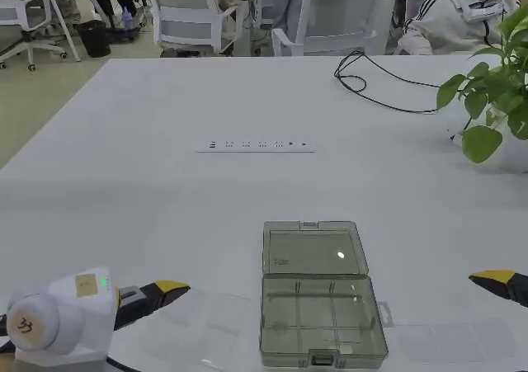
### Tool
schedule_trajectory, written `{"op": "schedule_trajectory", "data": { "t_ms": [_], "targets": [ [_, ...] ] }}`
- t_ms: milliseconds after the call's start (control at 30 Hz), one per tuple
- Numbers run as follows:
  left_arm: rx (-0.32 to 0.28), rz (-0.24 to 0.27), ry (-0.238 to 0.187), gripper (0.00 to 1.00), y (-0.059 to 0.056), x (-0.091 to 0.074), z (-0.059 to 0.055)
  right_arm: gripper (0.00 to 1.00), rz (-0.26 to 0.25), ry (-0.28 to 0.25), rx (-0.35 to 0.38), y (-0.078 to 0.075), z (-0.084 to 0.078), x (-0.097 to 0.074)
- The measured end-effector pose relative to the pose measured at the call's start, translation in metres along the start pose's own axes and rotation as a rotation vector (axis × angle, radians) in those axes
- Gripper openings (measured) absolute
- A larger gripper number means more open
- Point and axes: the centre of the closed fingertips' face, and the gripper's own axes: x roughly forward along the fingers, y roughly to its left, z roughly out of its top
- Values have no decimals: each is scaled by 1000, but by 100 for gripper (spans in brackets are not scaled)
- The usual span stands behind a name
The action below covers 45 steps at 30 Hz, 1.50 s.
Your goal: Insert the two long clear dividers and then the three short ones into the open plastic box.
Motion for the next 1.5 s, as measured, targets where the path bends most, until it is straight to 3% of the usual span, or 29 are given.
{"op": "schedule_trajectory", "data": {
  "t_ms": [1133,1500],
  "targets": [
    [-11,0,6,100,3,0,-1,95,-1,-6,6,-1,0,2],
    [-42,61,30,100,19,-5,-9,94,-1,-6,7,0,0,2]
  ]
}}
